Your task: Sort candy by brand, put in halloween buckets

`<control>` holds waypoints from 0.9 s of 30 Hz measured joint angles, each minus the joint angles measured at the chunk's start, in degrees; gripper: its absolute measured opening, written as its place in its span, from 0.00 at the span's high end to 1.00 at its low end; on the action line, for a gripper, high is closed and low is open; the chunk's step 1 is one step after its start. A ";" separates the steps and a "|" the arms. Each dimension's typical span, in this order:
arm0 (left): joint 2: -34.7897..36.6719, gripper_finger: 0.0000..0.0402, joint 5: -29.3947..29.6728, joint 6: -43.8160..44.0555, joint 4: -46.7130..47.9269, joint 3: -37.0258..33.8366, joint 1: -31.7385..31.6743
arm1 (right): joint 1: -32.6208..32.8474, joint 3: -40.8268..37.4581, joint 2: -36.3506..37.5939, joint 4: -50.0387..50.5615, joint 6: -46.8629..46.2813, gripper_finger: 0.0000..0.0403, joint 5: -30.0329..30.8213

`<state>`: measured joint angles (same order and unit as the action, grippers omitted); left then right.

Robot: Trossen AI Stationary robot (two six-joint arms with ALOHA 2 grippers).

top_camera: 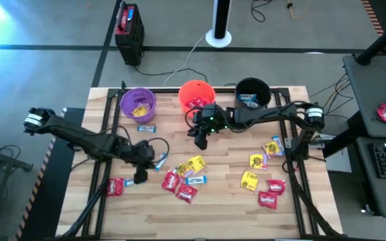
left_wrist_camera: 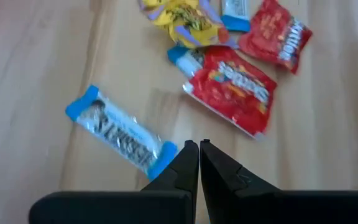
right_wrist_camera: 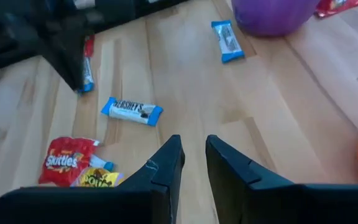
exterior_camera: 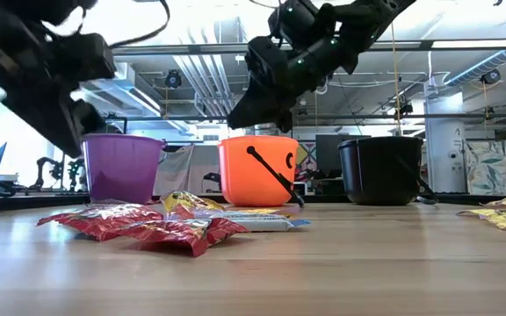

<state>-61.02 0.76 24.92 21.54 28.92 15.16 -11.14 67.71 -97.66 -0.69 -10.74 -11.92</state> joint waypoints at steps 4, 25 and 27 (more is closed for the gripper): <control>-5.70 1.00 1.92 -1.36 -5.92 -3.58 -0.20 | -0.04 0.02 2.18 0.90 -0.17 0.86 1.32; -24.10 1.00 19.26 -2.40 -17.23 1.93 -9.42 | 1.41 -0.47 2.94 2.63 1.30 0.87 3.97; -24.00 1.00 19.04 -4.42 -18.81 2.45 -9.99 | 1.41 -0.44 2.22 1.67 0.17 0.87 4.00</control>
<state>-85.02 19.80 20.50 2.73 31.37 5.17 -9.74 67.26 -95.44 0.99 -10.57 -7.92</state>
